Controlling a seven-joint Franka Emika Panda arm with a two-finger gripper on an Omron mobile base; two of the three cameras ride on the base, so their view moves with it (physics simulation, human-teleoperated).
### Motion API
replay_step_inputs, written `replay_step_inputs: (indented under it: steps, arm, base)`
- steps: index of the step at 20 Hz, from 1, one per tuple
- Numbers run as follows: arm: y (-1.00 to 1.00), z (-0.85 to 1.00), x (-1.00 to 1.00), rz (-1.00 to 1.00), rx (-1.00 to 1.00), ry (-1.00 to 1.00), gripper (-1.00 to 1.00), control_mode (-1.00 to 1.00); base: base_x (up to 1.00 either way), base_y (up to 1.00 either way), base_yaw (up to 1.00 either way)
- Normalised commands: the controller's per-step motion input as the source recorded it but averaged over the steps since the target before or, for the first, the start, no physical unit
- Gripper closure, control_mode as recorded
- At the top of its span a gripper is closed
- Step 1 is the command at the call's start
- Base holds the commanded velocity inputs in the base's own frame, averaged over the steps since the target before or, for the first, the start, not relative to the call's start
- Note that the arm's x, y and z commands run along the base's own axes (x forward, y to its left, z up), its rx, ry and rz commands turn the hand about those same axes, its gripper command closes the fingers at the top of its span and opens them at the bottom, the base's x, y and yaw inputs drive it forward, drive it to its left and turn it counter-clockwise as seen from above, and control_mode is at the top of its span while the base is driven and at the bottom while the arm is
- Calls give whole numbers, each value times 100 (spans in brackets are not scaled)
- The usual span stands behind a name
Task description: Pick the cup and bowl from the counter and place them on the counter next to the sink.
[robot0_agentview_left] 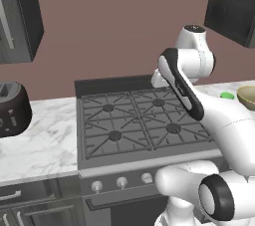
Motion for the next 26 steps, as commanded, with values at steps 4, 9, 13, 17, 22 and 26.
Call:
replay_step_inputs:
  steps: [4,9,13,17,22,26]
  arm:
    - [-8,-10,0,0,0,0,-100,-100]
    - [-51,-19,2,1,0,1,-100,-100]
    - [-30,-31,0,0,0,6,-100,-100]
    - [-55,-24,3,0,0,5,-100,-100]
    - [-54,-22,0,0,0,6,-100,-100]
    - [-52,-15,0,0,0,0,-100,-100]
  base:
    - [0,0,0]
    - [0,0,0]
    - [0,0,0]
    - [0,0,0]
    - [0,0,0]
    - [0,0,0]
